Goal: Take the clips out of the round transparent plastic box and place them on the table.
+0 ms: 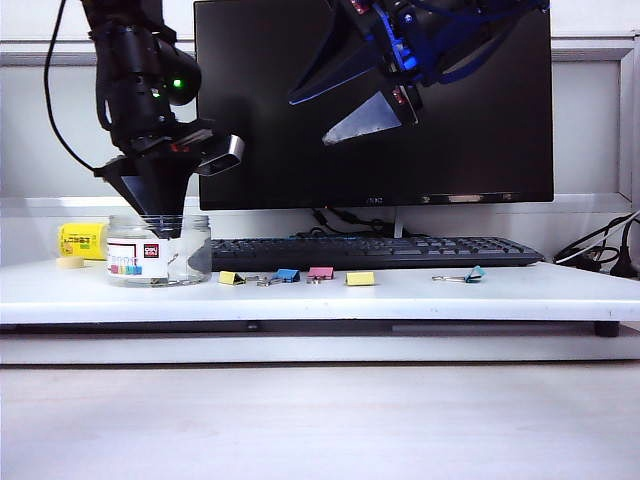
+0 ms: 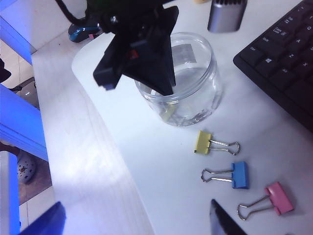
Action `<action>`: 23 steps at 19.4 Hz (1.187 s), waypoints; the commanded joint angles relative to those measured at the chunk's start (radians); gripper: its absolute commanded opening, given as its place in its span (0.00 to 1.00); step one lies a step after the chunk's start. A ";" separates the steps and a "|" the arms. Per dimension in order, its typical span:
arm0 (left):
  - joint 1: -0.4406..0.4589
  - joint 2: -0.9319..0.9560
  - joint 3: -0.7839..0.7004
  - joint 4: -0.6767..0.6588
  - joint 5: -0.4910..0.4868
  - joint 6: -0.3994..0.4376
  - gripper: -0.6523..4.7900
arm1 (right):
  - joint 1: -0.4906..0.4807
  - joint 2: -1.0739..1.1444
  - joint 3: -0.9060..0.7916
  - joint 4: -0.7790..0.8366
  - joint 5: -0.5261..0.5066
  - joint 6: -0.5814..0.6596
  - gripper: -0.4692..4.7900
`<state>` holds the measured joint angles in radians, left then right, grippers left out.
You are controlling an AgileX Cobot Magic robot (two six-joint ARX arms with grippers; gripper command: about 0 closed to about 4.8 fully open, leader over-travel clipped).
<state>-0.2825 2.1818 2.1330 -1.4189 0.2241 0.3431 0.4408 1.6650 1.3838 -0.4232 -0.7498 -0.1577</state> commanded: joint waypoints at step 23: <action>0.126 -0.064 0.002 -0.017 0.163 -0.002 0.28 | 0.040 0.243 0.006 0.441 -0.121 0.349 0.81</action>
<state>-0.1612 2.1311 2.1326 -1.4300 0.3779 0.3401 0.4801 1.9121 1.3834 -0.0387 -0.8604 0.1638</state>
